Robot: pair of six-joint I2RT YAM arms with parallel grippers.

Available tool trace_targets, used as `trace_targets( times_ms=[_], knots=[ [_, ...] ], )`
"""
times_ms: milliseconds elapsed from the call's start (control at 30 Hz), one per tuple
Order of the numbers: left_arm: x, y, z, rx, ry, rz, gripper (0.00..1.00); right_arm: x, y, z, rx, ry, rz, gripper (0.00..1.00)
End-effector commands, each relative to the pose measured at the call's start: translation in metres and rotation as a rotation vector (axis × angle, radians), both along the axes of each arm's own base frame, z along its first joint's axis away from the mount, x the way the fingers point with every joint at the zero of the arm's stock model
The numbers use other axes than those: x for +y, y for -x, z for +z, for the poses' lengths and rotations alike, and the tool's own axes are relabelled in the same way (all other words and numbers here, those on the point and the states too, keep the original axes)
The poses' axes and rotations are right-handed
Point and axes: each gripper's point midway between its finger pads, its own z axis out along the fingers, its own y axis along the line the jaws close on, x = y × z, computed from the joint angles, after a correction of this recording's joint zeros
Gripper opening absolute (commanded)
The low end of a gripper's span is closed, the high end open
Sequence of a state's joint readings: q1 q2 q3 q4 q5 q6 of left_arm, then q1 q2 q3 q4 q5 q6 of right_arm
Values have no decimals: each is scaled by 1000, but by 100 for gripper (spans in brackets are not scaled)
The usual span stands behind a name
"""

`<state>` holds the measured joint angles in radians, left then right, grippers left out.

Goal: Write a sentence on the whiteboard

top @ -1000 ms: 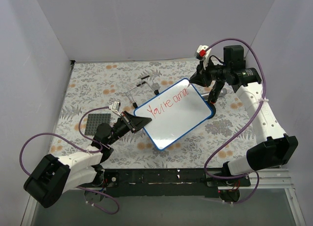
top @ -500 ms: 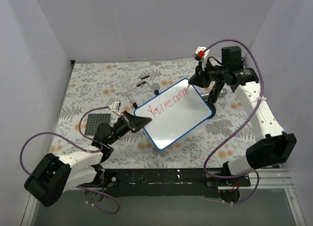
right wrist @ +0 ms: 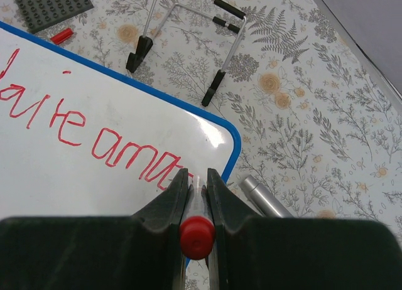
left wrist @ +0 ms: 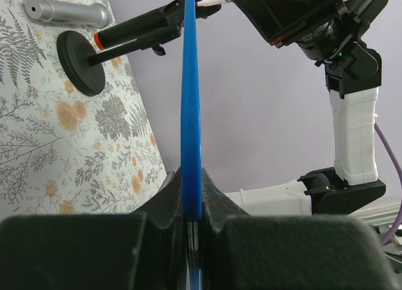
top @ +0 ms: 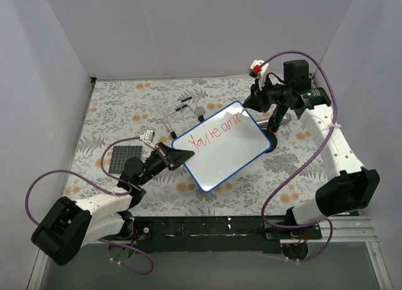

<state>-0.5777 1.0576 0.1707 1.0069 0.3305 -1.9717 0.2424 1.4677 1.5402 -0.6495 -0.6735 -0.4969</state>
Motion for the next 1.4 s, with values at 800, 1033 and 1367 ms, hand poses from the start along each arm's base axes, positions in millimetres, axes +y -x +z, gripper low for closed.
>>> trace_targets(
  times_ms=[800,1033,1367],
  knots=[
    [6,7,47,-134,120,1,0,-9,4,6,-45,37,-47,1],
    [8,7,46,-133,114,8,0,-8,-7,30,-79,26,-36,1],
    [6,-17,53,-111,94,82,0,45,91,65,-51,-152,359,1]
  ],
)
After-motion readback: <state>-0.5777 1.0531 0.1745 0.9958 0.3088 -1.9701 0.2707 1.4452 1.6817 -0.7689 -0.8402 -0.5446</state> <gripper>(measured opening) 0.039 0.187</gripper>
